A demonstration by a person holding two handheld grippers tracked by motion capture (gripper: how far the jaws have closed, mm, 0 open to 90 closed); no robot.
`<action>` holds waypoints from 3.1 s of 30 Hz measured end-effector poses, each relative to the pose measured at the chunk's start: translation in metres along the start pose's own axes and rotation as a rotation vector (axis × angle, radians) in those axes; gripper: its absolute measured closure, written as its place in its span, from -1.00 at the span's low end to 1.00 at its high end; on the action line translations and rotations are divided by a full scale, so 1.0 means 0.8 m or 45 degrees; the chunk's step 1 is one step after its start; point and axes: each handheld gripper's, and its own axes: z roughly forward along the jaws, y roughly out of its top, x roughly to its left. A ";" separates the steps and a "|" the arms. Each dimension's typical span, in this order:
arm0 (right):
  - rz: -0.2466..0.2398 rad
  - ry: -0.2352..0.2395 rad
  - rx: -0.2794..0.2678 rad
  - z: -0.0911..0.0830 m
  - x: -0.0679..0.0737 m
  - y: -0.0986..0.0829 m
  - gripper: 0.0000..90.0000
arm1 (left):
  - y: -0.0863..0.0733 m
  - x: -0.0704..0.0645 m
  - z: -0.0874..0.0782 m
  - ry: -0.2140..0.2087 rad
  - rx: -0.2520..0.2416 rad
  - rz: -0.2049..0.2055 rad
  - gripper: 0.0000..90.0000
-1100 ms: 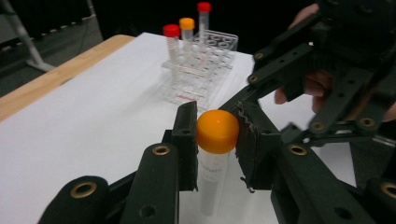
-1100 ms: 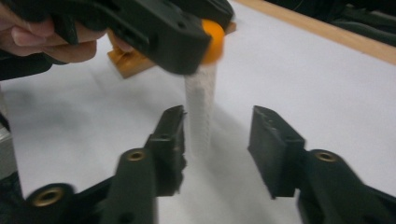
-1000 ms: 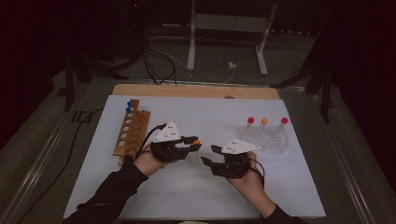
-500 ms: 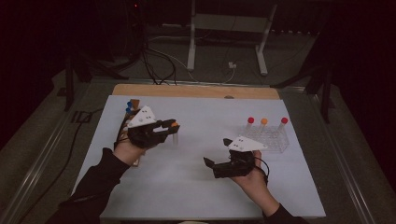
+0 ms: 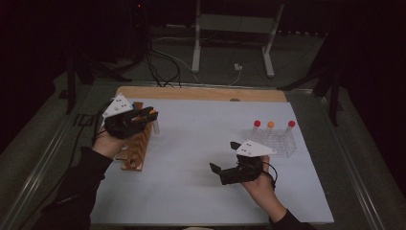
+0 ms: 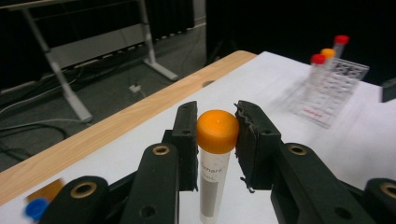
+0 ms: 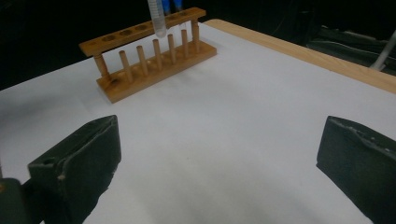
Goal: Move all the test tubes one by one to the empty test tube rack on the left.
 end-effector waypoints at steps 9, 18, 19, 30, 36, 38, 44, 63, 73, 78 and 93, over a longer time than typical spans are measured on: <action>0.005 0.033 0.017 0.001 -0.002 0.000 -1.00 | -0.011 0.032 -0.014 0.107 0.012 -0.030 0.59; -0.004 0.048 0.027 0.003 -0.002 -0.001 -1.00 | -0.019 0.063 -0.024 0.190 -0.013 -0.107 0.59; -0.005 0.047 0.029 0.002 -0.002 -0.001 -1.00 | -0.021 0.066 -0.025 0.198 -0.013 -0.108 0.59; 0.004 0.042 0.008 0.000 -0.003 -0.001 -1.00 | -0.043 0.086 -0.014 0.278 0.037 -0.138 0.59; 0.014 0.043 0.003 -0.001 -0.003 -0.002 -1.00 | -0.058 0.087 -0.004 0.272 0.068 -0.156 0.59; 0.014 0.044 0.001 -0.001 -0.004 -0.002 -1.00 | -0.062 0.087 0.000 0.272 0.079 -0.162 0.59; 0.012 0.044 0.001 -0.002 -0.004 -0.002 -1.00 | -0.075 0.087 0.009 0.276 0.121 -0.166 0.59; 0.011 0.045 -0.002 -0.003 -0.004 -0.002 -1.00 | -0.097 0.085 0.019 0.266 0.179 -0.187 0.58; 0.016 0.022 -0.022 -0.009 -0.011 0.001 -1.00 | -0.082 0.065 0.002 0.183 0.150 -0.188 -0.15; 0.019 -0.029 -0.053 -0.022 -0.023 0.007 -1.00 | -0.076 0.039 -0.003 0.116 0.126 -0.165 -0.50; 0.076 -0.326 -0.088 -0.064 -0.094 0.003 -1.00 | -0.068 -0.035 0.011 -0.192 0.096 -0.097 -0.95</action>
